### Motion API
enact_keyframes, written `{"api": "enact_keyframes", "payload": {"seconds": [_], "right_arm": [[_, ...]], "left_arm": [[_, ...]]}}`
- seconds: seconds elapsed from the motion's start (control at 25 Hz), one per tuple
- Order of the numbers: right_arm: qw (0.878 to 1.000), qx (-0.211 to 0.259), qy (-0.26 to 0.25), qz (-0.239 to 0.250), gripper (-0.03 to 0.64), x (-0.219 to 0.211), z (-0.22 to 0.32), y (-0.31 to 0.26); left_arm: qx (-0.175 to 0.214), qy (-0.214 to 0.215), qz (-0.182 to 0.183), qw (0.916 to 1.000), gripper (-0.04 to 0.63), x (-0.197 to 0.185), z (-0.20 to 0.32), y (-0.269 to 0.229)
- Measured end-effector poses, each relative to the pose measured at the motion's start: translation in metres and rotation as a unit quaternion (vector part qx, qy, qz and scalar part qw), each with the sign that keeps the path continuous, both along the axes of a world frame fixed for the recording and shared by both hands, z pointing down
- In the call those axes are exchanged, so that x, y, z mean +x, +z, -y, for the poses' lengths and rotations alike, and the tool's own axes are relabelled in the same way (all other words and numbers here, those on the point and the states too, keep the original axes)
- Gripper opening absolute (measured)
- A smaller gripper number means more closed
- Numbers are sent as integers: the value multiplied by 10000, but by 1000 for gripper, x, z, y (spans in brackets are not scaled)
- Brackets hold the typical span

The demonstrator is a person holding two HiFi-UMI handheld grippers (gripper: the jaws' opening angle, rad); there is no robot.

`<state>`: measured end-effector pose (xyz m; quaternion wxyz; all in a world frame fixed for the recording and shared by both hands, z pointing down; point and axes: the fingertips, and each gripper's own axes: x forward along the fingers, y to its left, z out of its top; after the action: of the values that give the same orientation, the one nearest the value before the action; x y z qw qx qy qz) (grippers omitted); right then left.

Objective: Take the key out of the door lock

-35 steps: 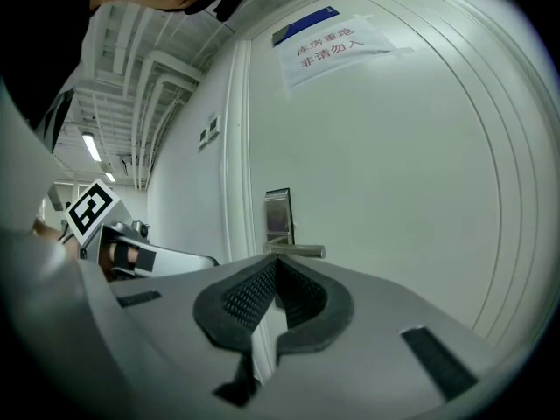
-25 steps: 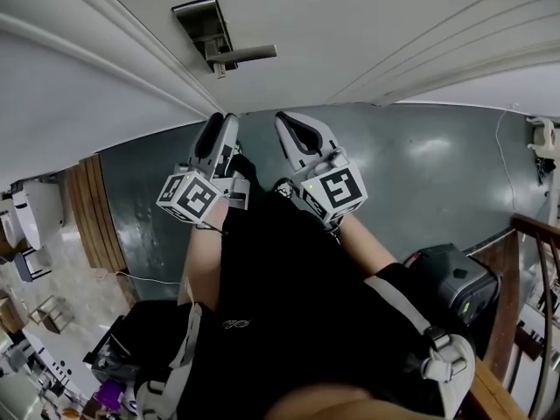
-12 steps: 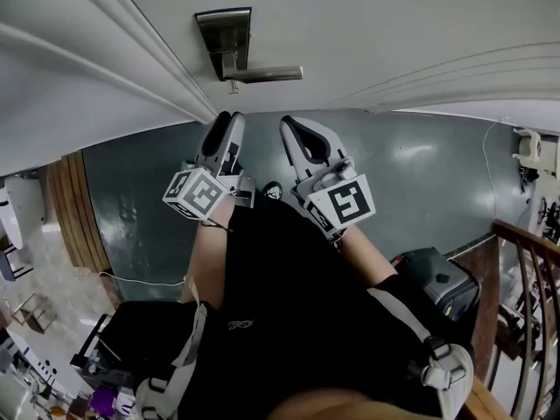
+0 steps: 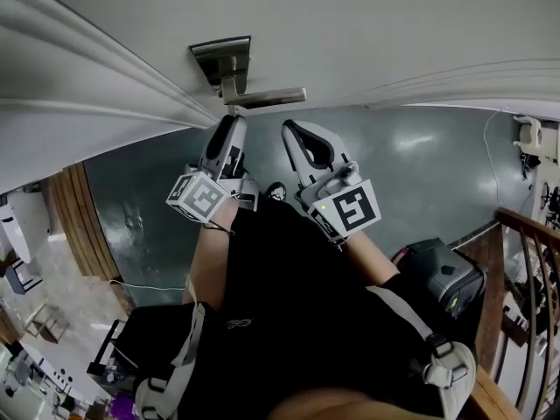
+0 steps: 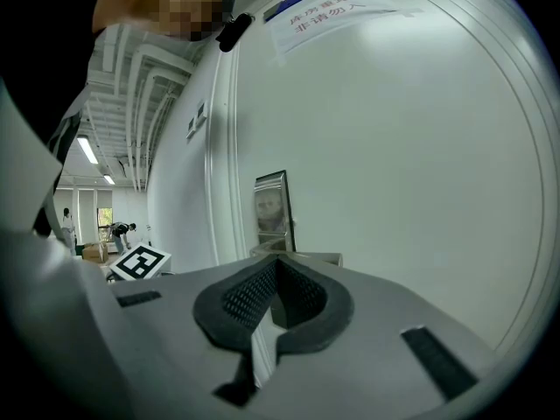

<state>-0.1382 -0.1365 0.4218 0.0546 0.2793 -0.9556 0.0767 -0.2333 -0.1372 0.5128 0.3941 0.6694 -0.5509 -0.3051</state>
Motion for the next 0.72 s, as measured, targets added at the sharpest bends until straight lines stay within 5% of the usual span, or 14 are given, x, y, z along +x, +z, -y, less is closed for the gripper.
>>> {"api": "enact_keyframes", "payload": {"seconds": [0.2, 0.4, 0.72], "right_arm": [[9995, 46, 43, 297, 8, -6, 10, -9], [9998, -70, 62, 152, 8, -7, 18, -2], [9993, -96, 138, 346, 8, -5, 24, -7]], "left_arm": [[-107, 82, -196, 9997, 166, 0, 17, 6], [-58, -153, -835, 9964, 137, -8, 31, 10], [-58, -281, -1091, 9936, 108, -7, 44, 6]]}}
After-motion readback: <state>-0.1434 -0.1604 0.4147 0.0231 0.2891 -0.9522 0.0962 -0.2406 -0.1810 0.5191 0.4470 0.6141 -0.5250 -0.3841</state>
